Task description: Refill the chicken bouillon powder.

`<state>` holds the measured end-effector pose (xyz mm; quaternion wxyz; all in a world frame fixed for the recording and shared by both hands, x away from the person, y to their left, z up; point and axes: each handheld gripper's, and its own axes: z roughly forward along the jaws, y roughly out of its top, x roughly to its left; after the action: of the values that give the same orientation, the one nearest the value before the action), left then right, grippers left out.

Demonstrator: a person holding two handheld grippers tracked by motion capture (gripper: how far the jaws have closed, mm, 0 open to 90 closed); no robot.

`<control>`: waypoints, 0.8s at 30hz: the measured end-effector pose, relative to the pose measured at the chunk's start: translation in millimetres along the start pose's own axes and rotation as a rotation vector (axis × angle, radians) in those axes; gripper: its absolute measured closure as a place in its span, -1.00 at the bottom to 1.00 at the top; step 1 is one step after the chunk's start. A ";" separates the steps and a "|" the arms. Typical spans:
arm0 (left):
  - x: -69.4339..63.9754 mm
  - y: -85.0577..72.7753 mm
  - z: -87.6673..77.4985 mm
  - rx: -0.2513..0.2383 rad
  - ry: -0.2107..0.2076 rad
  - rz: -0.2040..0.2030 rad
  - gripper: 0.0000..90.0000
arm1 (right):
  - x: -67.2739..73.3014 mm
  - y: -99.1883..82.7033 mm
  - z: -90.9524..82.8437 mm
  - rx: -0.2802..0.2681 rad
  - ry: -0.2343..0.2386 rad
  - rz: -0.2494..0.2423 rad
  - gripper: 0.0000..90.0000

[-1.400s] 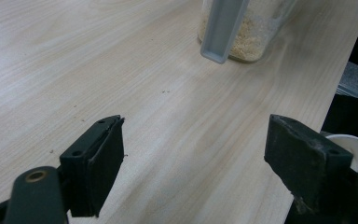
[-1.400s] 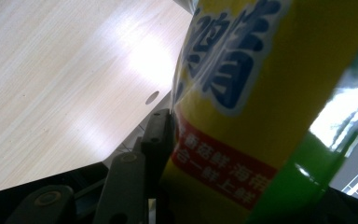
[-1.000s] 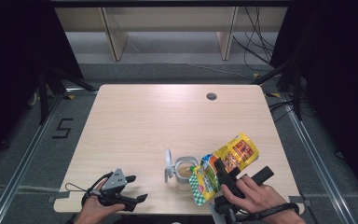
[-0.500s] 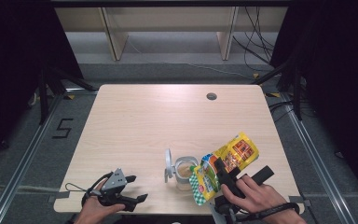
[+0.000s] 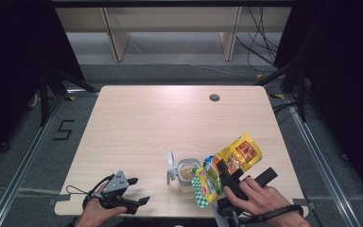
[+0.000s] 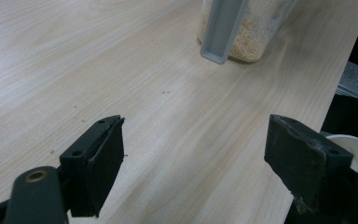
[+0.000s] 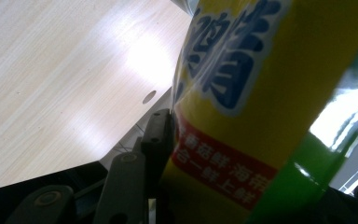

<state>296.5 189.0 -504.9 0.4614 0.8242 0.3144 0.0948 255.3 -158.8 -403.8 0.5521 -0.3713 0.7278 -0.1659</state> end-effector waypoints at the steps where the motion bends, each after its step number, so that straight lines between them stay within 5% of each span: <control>1: -0.4 0.0 0.2 -0.004 -0.002 -0.005 -0.57 | 0.1 -0.1 0.0 0.001 0.001 -0.001 0.39; 3: 1.5 1.4 -2.3 0.040 0.015 0.023 -0.57 | 0.8 0.0 -0.5 0.007 -0.009 0.001 0.39; 5: 0.3 0.5 -0.9 0.013 0.003 0.011 -0.57 | 0.8 -0.2 -0.3 0.002 0.004 0.004 0.39; 24: 1.5 1.4 -2.2 0.038 0.014 0.023 -0.57 | -0.6 0.0 1.0 -0.007 -0.001 -0.002 0.43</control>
<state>297.3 190.9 -502.7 0.4422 0.8357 0.3100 0.0998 256.3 -158.2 -403.7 0.5510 -0.3741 0.7277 -0.1638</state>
